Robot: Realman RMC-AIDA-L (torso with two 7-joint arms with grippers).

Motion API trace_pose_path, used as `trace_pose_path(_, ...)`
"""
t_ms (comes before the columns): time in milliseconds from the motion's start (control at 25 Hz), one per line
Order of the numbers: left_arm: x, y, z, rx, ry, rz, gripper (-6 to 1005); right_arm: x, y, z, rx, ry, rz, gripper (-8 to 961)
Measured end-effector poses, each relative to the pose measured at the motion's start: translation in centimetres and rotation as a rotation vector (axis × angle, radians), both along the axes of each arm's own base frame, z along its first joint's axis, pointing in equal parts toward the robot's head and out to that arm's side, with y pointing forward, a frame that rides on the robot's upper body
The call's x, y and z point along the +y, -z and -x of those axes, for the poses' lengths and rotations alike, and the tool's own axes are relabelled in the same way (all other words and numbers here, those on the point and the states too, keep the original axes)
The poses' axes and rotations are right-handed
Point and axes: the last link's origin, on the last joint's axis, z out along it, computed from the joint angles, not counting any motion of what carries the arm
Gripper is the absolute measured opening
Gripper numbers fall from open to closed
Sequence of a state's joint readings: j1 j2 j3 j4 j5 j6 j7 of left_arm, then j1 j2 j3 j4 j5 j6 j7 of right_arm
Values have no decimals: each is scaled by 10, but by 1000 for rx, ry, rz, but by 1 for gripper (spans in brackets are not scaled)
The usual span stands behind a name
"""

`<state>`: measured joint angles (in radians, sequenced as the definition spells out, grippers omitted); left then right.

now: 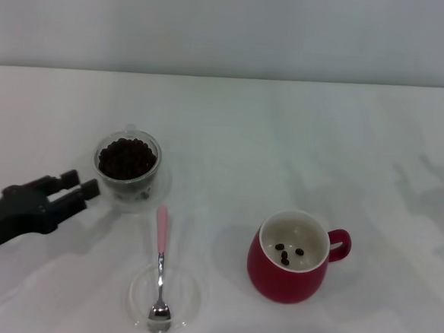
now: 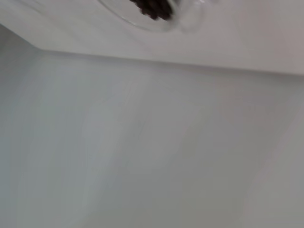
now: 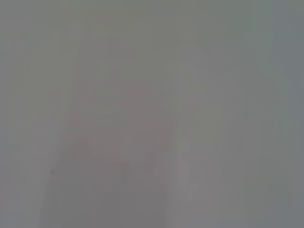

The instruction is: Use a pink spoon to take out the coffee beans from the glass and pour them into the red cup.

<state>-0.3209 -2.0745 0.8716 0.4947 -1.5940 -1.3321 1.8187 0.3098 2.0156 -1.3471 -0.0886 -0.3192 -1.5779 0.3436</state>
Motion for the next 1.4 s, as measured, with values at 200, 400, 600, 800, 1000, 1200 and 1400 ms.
trace_pose_path(200, -5, -9, 11, 27, 15, -136, 509, -1, -1, 3, 5, -21, -9, 518)
trace_pose_path(400, -8, -16, 19, 60, 26, -338, 508, -1, -5, 5, -9, -39, -38, 518)
trace_pose_path(600, -12, -19, 27, 73, -17, -476, 507, 3, -8, 9, -70, -59, -80, 518)
trace_pose_path(800, -17, -16, 35, 91, -77, -553, 506, 5, -10, 7, -92, -48, -96, 518)
trace_pose_path(1000, -19, -11, 35, 114, -74, -558, 506, 3, -15, 6, -84, -44, -127, 518)
trace_pose_path(1200, -16, -2, 39, 195, -85, -577, 507, 2, -17, 6, -82, -51, -134, 518)
trace_pose_path(1400, -6, -2, 41, 257, -105, -601, 507, -3, -17, 4, -68, -43, -135, 518)
